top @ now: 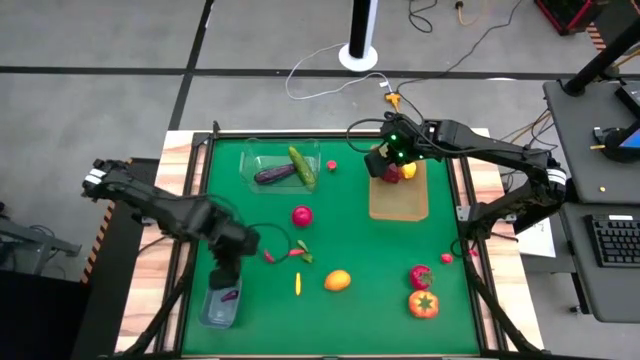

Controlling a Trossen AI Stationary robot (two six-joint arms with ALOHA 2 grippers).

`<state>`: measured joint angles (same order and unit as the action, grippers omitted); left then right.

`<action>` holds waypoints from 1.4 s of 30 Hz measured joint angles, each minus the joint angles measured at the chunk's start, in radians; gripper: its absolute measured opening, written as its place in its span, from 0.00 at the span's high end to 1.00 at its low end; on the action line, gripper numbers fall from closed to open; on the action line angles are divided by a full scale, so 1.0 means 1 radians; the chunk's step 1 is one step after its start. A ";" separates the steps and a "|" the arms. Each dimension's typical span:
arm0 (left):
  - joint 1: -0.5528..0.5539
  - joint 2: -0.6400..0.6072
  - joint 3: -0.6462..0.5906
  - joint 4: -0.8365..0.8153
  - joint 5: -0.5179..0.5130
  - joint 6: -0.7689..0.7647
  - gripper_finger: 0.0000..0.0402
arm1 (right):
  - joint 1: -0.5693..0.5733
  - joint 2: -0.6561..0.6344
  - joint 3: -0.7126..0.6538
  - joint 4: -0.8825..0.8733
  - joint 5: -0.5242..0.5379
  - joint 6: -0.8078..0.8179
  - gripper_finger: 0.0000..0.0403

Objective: Sort produce into baskets
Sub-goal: Put the white garlic into the blue bin, then put the bottom red tomato into the orange bin

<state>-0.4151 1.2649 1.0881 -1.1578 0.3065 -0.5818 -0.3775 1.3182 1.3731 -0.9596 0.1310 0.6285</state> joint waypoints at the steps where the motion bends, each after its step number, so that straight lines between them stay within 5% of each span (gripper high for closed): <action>1: -0.037 -0.012 -0.009 0.014 0.000 -0.032 0.89 | 0.000 0.000 0.000 0.000 0.000 0.000 0.27; 7: -0.217 -0.020 -0.087 0.124 -0.020 -0.218 0.89 | 0.000 0.000 -0.001 0.000 0.000 0.000 0.28; 15: -0.263 0.097 -0.132 0.140 -0.061 -0.301 0.81 | 0.000 0.000 -0.001 -0.001 -0.058 0.008 0.24; 24: -0.263 0.115 -0.130 0.139 -0.091 -0.206 0.62 | 0.000 -0.006 -0.001 -0.007 -0.131 0.059 0.17; 31: -0.259 0.081 -0.047 0.058 -0.095 -0.119 0.58 | 0.025 -0.019 0.053 -0.064 -0.263 0.111 0.18; 37: -0.206 0.048 0.094 -0.026 -0.302 0.015 0.59 | 0.135 -0.021 0.108 -0.123 -0.449 0.226 0.18; 42: -0.084 0.037 0.207 -0.048 -0.439 0.185 0.62 | 0.313 -0.019 0.111 -0.141 -0.472 0.362 0.18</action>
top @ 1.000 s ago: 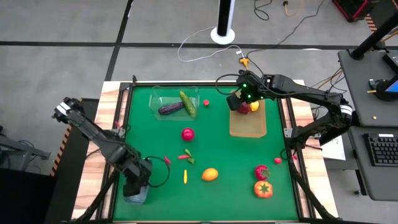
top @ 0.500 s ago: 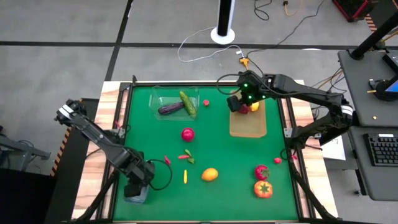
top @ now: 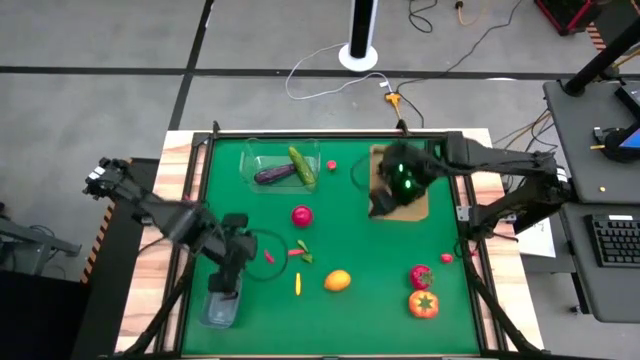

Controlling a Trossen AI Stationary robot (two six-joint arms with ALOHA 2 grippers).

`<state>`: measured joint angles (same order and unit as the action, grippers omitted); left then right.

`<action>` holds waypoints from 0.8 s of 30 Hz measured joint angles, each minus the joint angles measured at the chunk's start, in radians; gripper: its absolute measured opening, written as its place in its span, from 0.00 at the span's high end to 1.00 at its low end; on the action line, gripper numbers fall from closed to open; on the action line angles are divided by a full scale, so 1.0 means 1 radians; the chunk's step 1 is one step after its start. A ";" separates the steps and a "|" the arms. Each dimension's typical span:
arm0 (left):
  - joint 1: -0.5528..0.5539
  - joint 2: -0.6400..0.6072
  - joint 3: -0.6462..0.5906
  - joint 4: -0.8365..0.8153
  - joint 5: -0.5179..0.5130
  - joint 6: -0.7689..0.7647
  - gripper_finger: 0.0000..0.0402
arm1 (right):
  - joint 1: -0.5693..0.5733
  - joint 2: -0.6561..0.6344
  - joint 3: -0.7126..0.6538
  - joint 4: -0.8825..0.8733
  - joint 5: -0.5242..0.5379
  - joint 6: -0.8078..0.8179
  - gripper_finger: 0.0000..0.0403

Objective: Sort produce into baskets
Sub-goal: Put the bottom red tomato into the orange bin

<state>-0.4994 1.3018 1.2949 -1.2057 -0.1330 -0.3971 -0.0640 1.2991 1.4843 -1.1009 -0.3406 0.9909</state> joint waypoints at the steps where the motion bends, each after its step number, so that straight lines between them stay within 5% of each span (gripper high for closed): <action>1: 0.029 -0.002 0.018 0.000 -0.016 0.033 0.62 | 0.041 0.003 -0.002 -0.005 0.000 0.028 0.19; 12: 0.281 -0.036 0.148 0.113 -0.042 0.354 0.68 | 0.406 -0.001 -0.122 -0.181 0.080 0.393 0.20; 24: 0.333 -0.111 0.162 0.427 -0.033 0.474 0.69 | 0.544 -0.023 -0.398 -0.076 0.113 0.647 0.22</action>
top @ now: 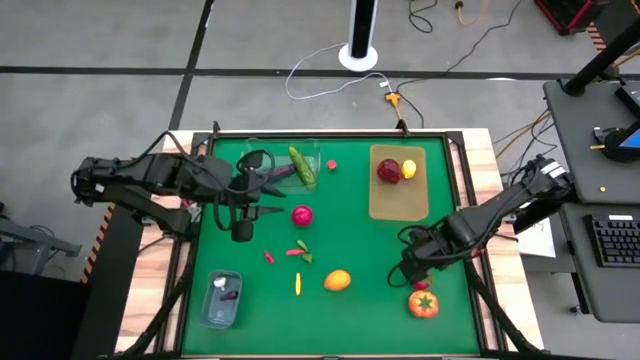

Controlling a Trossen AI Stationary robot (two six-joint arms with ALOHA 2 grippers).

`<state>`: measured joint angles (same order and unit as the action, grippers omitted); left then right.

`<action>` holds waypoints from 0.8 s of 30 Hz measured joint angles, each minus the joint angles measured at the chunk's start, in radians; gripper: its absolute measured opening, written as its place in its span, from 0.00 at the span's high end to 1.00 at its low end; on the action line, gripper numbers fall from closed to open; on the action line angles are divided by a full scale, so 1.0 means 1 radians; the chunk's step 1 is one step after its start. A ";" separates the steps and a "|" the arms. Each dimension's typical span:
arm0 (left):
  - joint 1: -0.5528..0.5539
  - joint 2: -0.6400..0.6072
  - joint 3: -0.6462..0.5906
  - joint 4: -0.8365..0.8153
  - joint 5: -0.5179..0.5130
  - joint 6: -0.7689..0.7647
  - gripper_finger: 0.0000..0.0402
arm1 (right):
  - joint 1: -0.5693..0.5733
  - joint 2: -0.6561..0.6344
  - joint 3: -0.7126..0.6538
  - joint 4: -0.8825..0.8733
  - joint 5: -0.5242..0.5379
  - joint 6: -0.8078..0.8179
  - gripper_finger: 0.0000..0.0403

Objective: Sort produce into baskets
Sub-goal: Put the bottom red tomato into the orange bin

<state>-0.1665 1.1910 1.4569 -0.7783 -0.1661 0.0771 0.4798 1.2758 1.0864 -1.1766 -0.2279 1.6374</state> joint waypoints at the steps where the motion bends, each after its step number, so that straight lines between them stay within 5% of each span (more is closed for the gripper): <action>1: 0.000 -0.001 -0.003 0.001 0.000 -0.004 0.69 | 0.005 0.000 -0.026 0.033 0.001 0.013 0.22; 12: 0.000 0.001 -0.022 -0.007 -0.005 -0.044 0.69 | 0.020 0.002 -0.205 0.226 -0.008 0.121 0.24; 24: 0.005 0.014 -0.027 -0.007 -0.008 -0.045 0.69 | 0.020 0.002 -0.284 0.302 -0.020 0.168 0.09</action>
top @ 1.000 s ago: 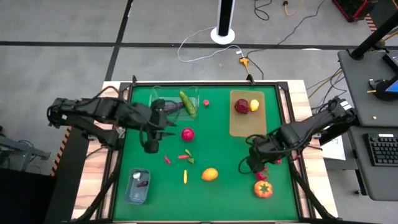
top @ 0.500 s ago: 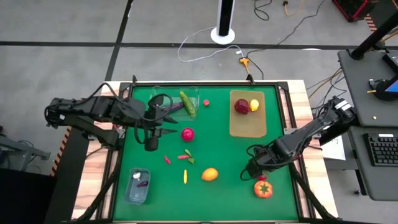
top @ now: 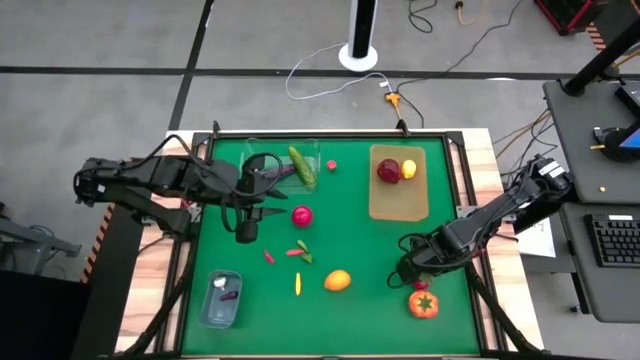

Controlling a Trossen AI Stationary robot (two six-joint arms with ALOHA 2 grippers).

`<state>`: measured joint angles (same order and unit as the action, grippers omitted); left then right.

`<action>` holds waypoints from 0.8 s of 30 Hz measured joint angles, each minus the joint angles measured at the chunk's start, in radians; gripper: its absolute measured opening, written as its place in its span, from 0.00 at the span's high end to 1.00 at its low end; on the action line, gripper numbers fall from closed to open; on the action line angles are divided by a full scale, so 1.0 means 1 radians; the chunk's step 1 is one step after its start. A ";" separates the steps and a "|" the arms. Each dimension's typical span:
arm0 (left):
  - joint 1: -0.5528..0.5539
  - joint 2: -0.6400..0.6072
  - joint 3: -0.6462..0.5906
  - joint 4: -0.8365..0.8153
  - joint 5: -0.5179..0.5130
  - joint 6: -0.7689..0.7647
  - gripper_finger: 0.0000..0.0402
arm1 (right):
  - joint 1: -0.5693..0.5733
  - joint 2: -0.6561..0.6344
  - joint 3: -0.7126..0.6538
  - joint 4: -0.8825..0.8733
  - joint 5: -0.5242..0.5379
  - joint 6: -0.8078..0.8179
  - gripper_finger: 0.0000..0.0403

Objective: Sort produce into baskets
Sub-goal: Put the bottom red tomato into the orange bin

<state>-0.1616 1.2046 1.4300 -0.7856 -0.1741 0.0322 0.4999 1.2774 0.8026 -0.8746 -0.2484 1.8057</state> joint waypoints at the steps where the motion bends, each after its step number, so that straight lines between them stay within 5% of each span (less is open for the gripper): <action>1: 0.000 0.003 0.000 0.000 0.000 0.000 0.69 | 0.000 0.000 -0.005 0.000 0.021 0.000 0.09; 12: 0.000 0.030 0.000 0.000 -0.001 -0.015 0.69 | -0.003 0.000 -0.027 0.022 0.063 0.010 0.10; 24: 0.000 0.044 0.000 0.008 -0.001 -0.062 0.69 | -0.003 0.000 -0.031 0.025 0.065 0.031 0.33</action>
<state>-0.1616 1.2488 1.4300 -0.7773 -0.1753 -0.0298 0.4973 1.2774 0.7719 -0.8499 -0.1833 1.8365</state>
